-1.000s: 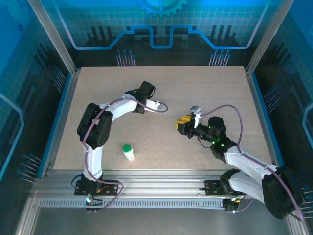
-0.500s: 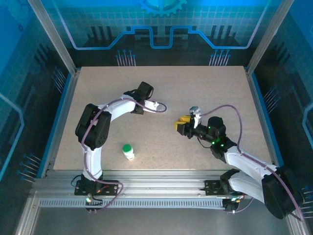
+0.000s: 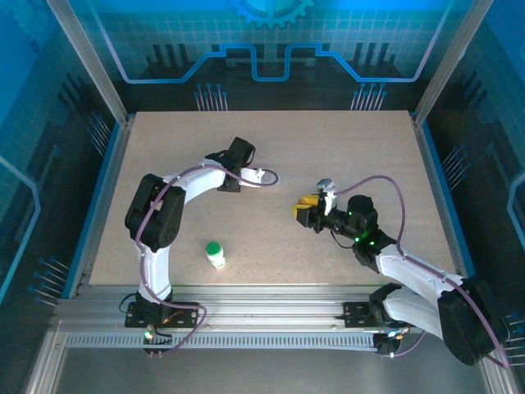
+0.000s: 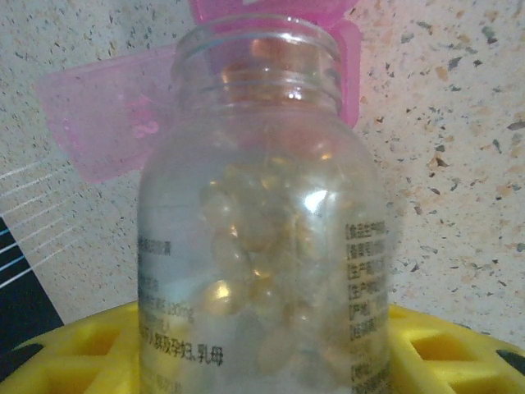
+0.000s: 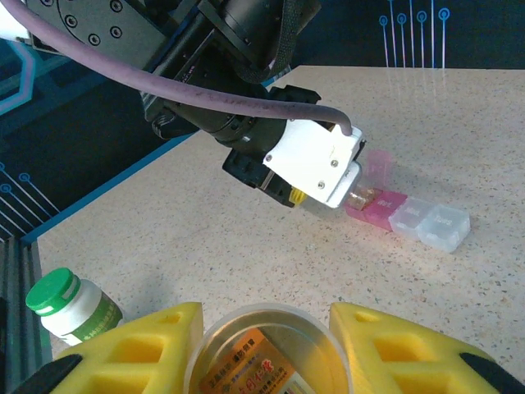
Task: Sort the pills into containers
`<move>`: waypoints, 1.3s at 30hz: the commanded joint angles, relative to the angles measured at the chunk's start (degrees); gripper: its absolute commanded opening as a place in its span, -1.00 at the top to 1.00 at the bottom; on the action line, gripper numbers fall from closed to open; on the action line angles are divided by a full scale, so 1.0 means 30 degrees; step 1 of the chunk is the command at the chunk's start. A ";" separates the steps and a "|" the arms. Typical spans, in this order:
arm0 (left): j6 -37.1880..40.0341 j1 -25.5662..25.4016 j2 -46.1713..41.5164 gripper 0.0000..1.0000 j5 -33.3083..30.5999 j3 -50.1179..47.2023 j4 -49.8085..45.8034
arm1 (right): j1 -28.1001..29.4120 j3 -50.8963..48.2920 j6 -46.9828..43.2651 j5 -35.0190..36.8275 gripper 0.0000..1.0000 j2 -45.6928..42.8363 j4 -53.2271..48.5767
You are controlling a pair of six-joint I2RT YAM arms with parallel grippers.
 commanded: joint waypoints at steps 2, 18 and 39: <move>-0.0636 0.0209 -0.0628 1.00 0.0611 -0.0551 -0.0026 | 0.0333 0.0451 -0.0147 -0.0181 1.00 0.0231 0.0478; -0.1483 0.0384 -0.1434 1.00 0.1126 -0.1328 0.0901 | 0.0447 0.0598 -0.0156 -0.0229 1.00 0.0874 0.0578; -0.3326 0.0636 -0.1654 1.00 0.1274 -0.2484 0.2402 | 0.0572 0.0722 -0.0263 -0.0344 1.00 0.1179 0.0505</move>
